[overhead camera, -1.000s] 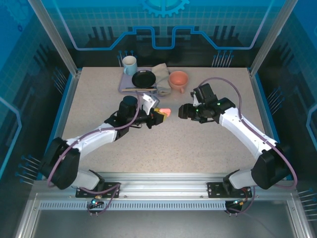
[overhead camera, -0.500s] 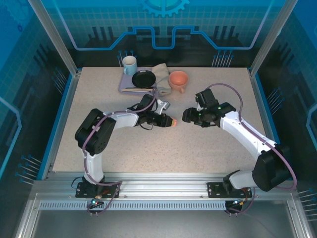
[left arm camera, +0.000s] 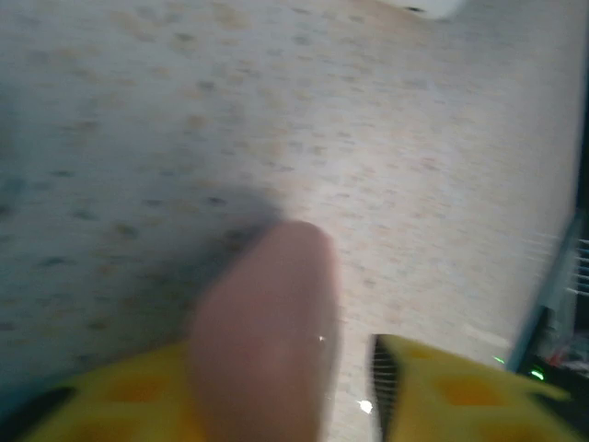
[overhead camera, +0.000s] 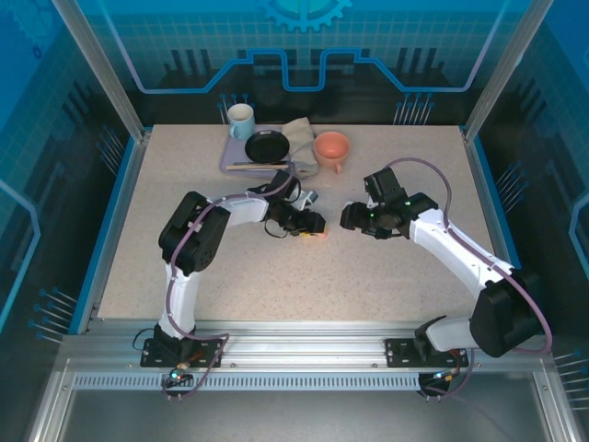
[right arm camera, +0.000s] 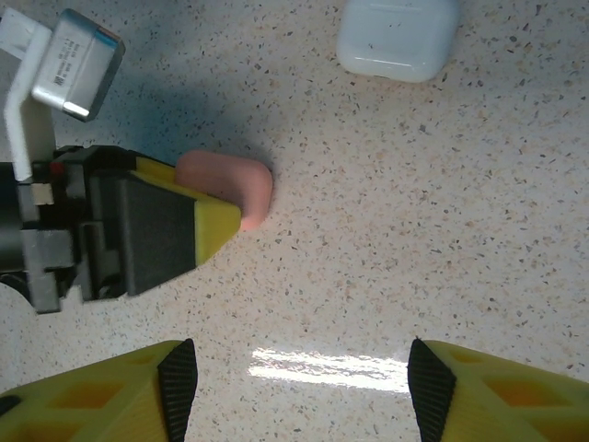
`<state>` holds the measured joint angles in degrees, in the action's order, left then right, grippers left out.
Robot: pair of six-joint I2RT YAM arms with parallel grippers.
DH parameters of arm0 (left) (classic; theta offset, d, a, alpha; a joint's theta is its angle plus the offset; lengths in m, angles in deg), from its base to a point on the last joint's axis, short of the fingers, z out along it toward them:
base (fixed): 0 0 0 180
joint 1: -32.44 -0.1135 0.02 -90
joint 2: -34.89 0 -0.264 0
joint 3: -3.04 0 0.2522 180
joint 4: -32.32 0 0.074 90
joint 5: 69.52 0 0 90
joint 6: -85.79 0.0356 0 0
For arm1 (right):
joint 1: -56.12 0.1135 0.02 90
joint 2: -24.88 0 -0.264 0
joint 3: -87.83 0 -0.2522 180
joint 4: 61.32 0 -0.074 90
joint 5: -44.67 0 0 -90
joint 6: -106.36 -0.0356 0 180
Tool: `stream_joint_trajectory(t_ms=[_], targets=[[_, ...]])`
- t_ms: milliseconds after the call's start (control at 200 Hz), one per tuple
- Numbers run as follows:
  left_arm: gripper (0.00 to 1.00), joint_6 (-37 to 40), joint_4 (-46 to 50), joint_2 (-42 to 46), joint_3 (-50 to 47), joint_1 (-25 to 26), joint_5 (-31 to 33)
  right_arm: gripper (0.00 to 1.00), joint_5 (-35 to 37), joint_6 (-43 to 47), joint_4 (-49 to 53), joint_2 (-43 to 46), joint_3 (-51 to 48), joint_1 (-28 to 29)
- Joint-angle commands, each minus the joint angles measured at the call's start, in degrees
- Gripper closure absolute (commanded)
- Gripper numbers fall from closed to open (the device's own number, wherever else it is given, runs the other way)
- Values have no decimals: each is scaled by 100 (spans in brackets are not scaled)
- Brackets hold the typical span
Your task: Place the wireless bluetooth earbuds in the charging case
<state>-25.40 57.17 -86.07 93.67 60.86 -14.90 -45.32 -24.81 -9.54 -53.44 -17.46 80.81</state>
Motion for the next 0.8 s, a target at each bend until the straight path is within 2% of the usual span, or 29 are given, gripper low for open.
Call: stream_joint_trajectory(t_ms=[0,35,55,75,275,505,655,795], targets=[[29,-91,491,-44,-16,-31,235,35,77,-58,-40,120,12,-79],[25,-96,479,-12,-32,-31,254,35,78,-50,-27,133,21,-74],[4,-108,479,6,-50,-43,259,35,75,-45,-28,132,22,-79],[1,-113,481,26,-57,-39,267,35,82,-49,-23,141,30,-78],[1,-165,639,361,-129,-119,411,35,154,-19,46,228,49,-83],[1,-141,1091,1138,-388,-478,1083,32,223,1,134,367,79,-126],[1,16,1278,2096,-577,-728,1439,25,356,114,261,535,103,-310],[1,267,1472,3040,-617,-849,1991,9,478,277,362,752,119,-671]])
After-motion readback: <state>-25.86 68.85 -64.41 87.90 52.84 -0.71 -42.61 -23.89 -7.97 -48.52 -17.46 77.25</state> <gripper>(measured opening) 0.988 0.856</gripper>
